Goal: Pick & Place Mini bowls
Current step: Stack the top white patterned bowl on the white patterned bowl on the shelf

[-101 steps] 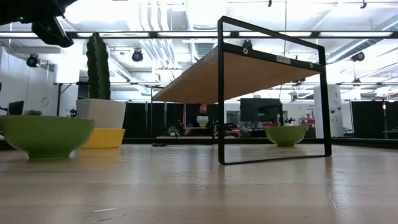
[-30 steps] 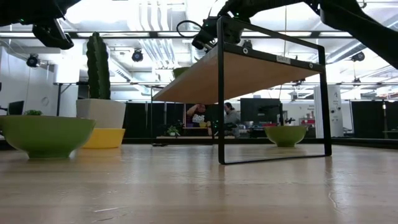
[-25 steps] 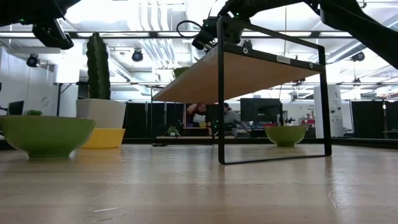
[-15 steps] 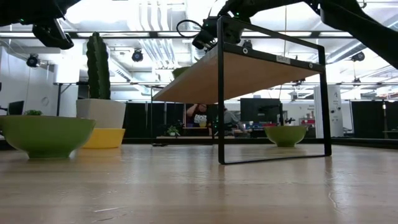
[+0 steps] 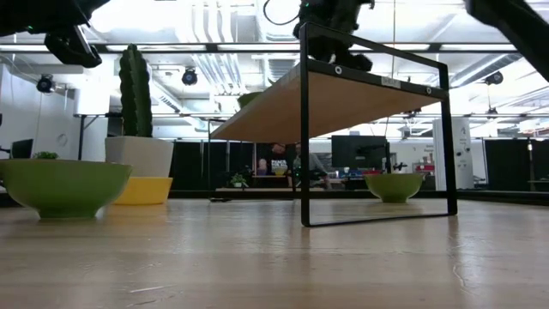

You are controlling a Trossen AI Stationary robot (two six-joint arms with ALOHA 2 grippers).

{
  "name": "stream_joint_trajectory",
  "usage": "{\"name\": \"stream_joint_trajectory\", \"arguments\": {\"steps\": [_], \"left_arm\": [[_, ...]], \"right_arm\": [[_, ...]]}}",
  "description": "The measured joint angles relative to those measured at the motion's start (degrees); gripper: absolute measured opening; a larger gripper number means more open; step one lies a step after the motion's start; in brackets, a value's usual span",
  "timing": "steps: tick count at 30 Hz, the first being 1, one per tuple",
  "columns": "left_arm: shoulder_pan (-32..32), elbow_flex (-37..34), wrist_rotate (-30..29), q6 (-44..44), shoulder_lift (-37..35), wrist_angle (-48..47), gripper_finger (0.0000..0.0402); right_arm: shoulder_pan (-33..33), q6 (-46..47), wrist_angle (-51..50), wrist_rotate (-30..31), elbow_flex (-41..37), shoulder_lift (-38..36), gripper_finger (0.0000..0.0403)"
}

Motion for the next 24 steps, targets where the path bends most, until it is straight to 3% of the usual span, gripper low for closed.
{"name": "stream_joint_trajectory", "arguments": {"steps": [8,17,24], "left_arm": [[0.0,0.0,1.0,0.0,0.0,0.0,0.0],[0.0,0.0,2.2,-0.1,0.0,0.0,0.0],[0.0,0.0,2.0,0.3,0.0,-0.1,0.0]], "right_arm": [[0.6,-0.2,0.1,1.5,-9.7,-10.0,0.0117],[-0.2,10.8,0.4,10.0,-32.6,-26.0,0.0109],[-5.1,12.7,9.3,8.6,-50.4,-34.8,0.011]]}}
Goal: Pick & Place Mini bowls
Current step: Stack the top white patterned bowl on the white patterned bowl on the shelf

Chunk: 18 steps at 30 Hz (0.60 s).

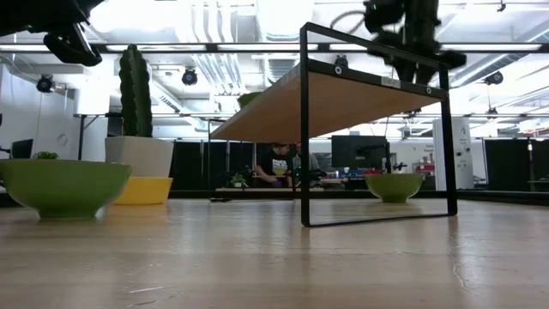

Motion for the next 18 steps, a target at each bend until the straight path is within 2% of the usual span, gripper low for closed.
{"name": "stream_joint_trajectory", "arguments": {"steps": [5,10,18], "left_arm": [[0.0,0.0,-0.1,-0.2,0.0,0.0,0.0],[0.0,0.0,-0.1,0.0,0.0,0.0,0.0],[0.0,0.0,-0.1,0.1,0.0,0.0,0.0]], "right_arm": [[-5.3,-0.5,6.4,-0.8,-10.1,-1.9,0.0107],[-11.2,-1.5,12.8,-2.4,-18.1,-0.8,0.011],[-16.4,-3.4,25.6,-5.9,-25.1,1.6,0.0111]]}}
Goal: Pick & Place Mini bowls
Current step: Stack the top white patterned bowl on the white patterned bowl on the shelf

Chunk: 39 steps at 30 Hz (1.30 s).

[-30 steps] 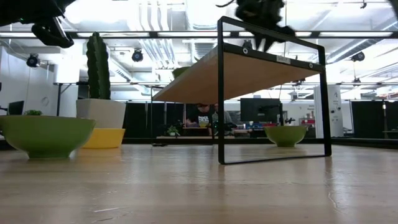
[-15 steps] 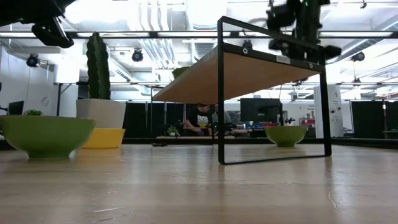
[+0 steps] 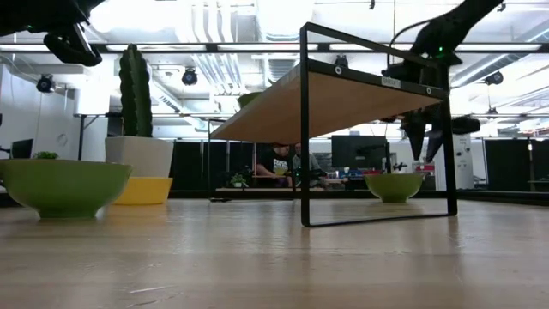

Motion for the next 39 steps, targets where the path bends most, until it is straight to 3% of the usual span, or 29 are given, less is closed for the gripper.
{"name": "stream_joint_trajectory", "arguments": {"steps": [17,29,39], "left_arm": [[0.0,0.0,-0.1,0.2,0.0,0.0,0.0],[0.0,0.0,-1.0,-0.1,0.0,0.0,0.0],[0.0,0.0,-1.5,-0.2,0.0,0.0,0.0]], "right_arm": [[-2.0,-5.0,3.8,-0.7,3.0,10.7,0.0101],[-2.0,-11.4,3.3,-1.8,8.7,15.6,0.0013],[-2.3,-11.9,0.8,-3.3,11.5,12.0,0.0008]]}}
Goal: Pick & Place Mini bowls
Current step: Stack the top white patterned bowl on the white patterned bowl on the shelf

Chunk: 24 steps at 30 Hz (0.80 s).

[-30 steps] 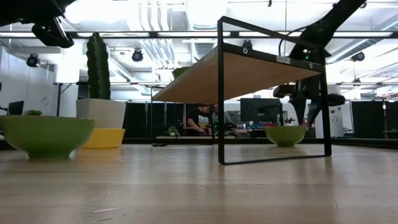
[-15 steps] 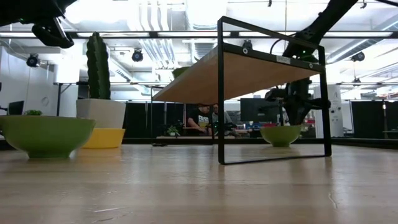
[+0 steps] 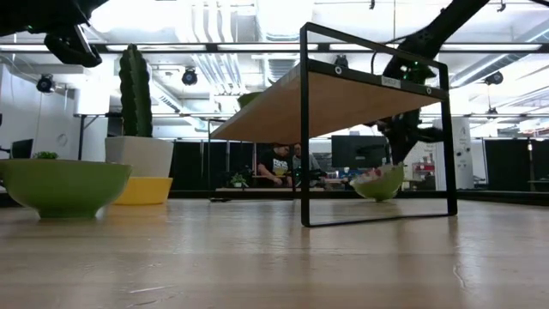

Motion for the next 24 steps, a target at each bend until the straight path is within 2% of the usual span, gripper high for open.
{"name": "stream_joint_trajectory", "arguments": {"steps": [7,24], "left_arm": [[0.0,0.0,0.0,0.0,0.0,0.0,0.0],[0.0,0.0,0.0,-0.5,0.0,0.0,0.0]], "right_arm": [[-2.1,-0.4,-3.6,0.2,2.3,-1.7,0.0008],[-2.3,-0.8,0.0,-0.2,-4.3,0.7,0.0008]]}}
